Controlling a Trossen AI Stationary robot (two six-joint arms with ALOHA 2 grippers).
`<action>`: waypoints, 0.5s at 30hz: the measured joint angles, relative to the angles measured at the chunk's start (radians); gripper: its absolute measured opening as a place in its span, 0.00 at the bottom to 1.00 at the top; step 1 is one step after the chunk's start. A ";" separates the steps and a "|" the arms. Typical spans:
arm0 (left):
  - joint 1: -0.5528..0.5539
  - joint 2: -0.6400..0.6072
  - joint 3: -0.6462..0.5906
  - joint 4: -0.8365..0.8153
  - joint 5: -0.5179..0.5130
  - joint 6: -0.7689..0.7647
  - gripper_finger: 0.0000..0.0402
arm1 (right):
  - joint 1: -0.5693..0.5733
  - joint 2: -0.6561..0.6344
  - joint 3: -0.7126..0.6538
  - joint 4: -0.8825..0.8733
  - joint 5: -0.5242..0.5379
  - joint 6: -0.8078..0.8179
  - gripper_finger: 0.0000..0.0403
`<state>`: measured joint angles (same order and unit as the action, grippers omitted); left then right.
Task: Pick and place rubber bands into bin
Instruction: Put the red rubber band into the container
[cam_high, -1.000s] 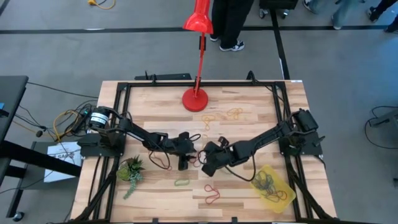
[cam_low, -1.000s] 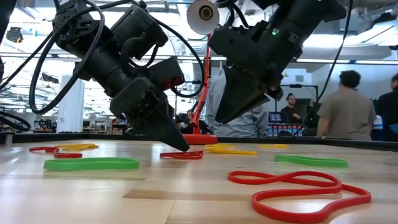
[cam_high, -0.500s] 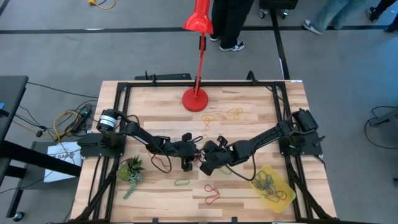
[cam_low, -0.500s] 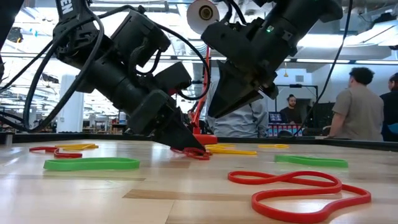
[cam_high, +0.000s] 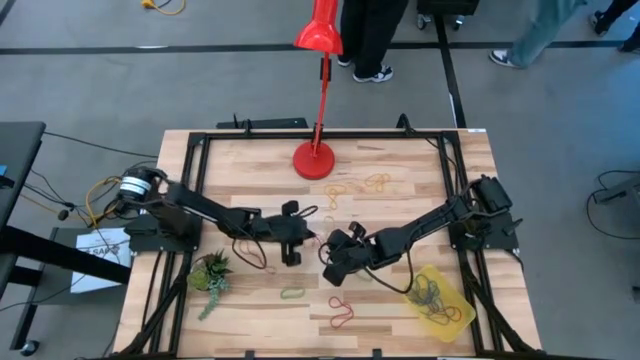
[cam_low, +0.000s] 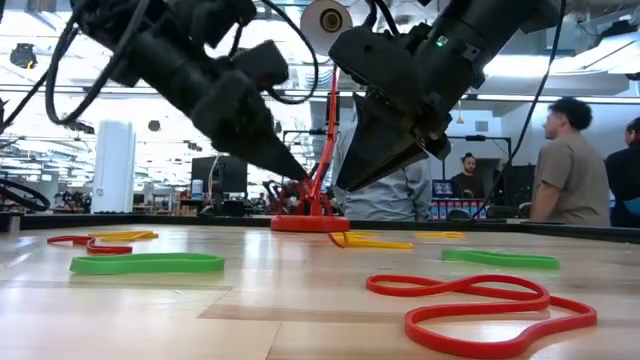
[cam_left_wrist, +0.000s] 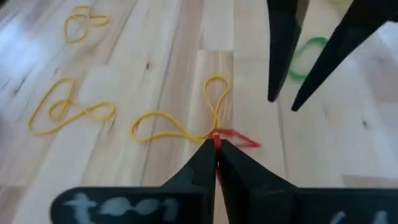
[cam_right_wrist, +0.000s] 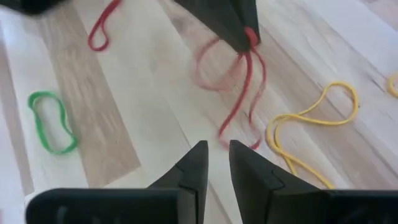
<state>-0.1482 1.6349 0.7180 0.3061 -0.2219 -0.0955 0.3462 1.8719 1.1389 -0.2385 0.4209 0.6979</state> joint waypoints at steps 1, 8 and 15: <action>-0.002 -0.016 -0.002 -0.004 0.010 0.001 0.00 | -0.002 0.000 0.000 0.011 0.001 0.000 0.15; -0.023 -0.041 0.000 0.023 0.084 0.027 0.00 | -0.013 0.000 0.000 0.108 -0.003 -0.084 0.15; -0.054 -0.042 0.000 0.033 0.086 0.048 0.00 | -0.013 0.000 0.000 0.161 -0.004 -0.152 0.15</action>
<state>-0.2018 1.5925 0.7181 0.3392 -0.1364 -0.0473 0.3333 1.8717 1.1393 -0.0772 0.4169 0.5461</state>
